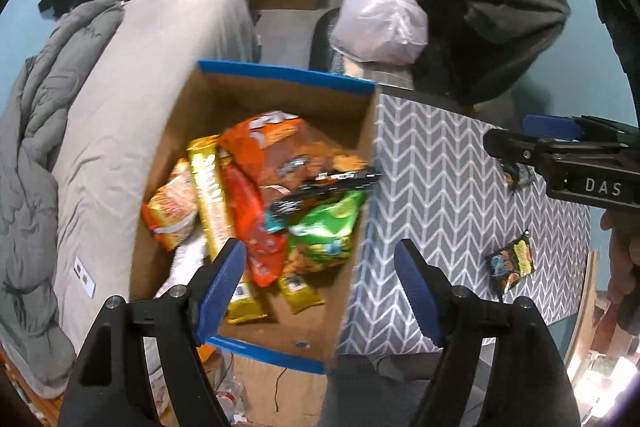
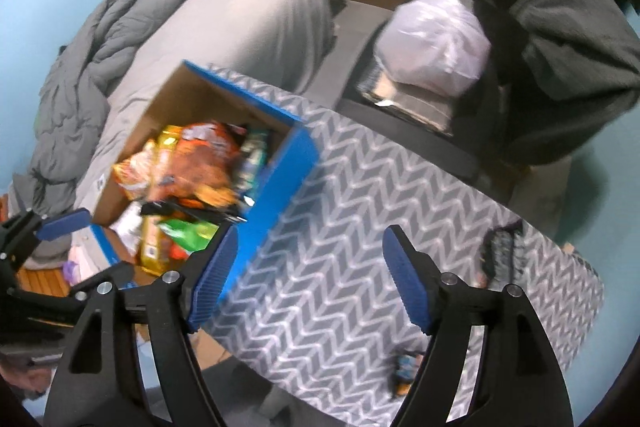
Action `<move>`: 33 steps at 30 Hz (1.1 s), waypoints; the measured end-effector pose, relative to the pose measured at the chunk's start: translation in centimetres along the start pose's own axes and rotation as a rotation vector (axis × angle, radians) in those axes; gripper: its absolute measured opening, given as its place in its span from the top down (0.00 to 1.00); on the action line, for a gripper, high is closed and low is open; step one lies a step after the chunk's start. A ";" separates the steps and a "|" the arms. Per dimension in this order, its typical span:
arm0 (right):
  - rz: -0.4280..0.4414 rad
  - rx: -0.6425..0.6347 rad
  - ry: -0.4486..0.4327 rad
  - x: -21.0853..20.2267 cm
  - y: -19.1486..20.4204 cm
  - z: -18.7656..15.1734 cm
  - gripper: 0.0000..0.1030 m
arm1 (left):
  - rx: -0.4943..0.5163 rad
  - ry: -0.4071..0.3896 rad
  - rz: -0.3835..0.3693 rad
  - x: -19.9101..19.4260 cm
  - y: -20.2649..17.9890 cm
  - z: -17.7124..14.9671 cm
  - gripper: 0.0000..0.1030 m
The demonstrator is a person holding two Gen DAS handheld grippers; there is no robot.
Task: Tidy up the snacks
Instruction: 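Move both grippers toward the black packet and small packet on the table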
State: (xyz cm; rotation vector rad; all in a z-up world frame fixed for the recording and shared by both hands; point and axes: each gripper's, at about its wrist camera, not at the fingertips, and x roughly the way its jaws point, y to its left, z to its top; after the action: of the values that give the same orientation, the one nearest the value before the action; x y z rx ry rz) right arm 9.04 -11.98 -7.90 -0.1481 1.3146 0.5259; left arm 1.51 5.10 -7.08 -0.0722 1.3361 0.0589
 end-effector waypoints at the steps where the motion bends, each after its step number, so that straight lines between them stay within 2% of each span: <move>1: -0.010 0.009 0.002 -0.2 -1.0 -0.4 0.27 | 0.013 0.001 0.005 0.0 -0.8 0.1 0.24; 10: -0.055 0.065 0.012 -1.3 -7.8 -3.3 0.27 | 0.109 -0.005 0.047 0.4 -6.3 1.3 0.24; 17: -0.079 0.100 0.036 -1.2 -12.6 -5.4 0.25 | 0.149 -0.001 0.046 1.4 -10.4 2.3 0.21; 26: -0.091 0.199 0.122 2.1 -20.2 -7.0 0.25 | 0.234 0.021 0.069 4.9 -15.0 3.4 0.21; 33: -0.068 0.221 0.182 5.6 -23.4 -7.0 0.25 | 0.308 0.045 0.124 8.9 -17.1 4.4 0.21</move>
State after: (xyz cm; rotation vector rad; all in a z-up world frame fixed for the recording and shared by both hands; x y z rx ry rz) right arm 14.23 -33.64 -19.44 -0.0581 1.5300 0.3120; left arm 9.28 -11.59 -14.39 0.2710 1.3796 -0.0443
